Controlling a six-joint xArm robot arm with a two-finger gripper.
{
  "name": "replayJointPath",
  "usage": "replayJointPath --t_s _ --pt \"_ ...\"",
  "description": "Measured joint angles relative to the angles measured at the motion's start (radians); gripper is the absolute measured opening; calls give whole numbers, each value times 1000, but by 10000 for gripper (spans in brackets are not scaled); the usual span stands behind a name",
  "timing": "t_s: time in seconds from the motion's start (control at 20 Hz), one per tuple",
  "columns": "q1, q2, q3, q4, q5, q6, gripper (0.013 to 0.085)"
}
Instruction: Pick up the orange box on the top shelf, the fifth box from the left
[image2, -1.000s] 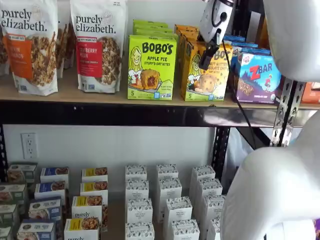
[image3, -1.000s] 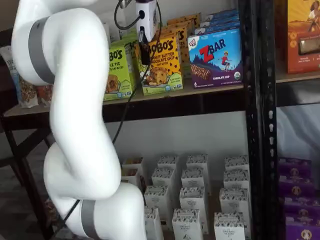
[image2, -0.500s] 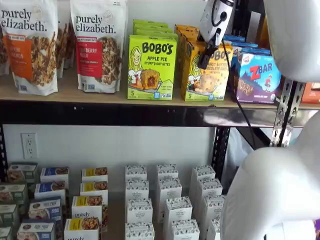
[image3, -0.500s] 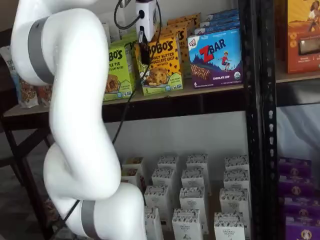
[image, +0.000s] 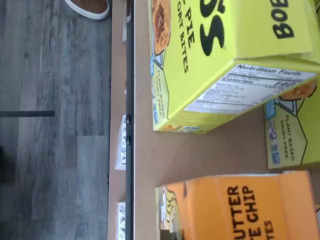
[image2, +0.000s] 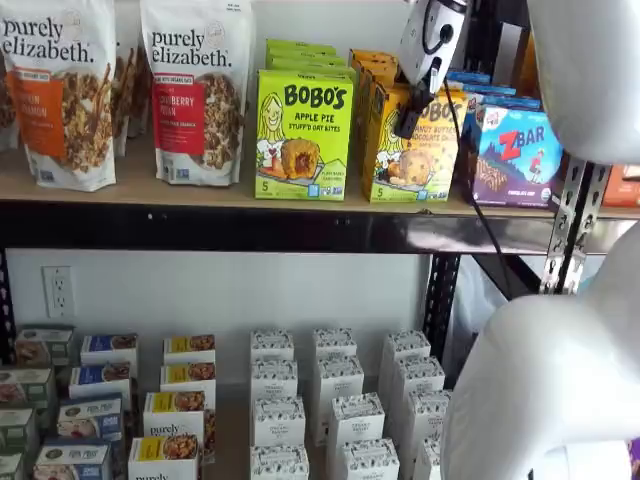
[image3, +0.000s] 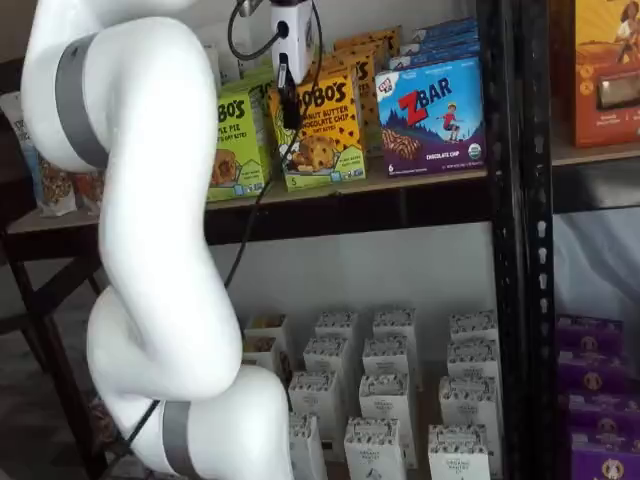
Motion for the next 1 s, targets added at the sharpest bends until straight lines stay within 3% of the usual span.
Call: replayJointPath --t_s 0.95,1.0 --pt "-6 -5 7 12 -6 -5 530" --pt "-6 -6 8 12 -6 -5 490"
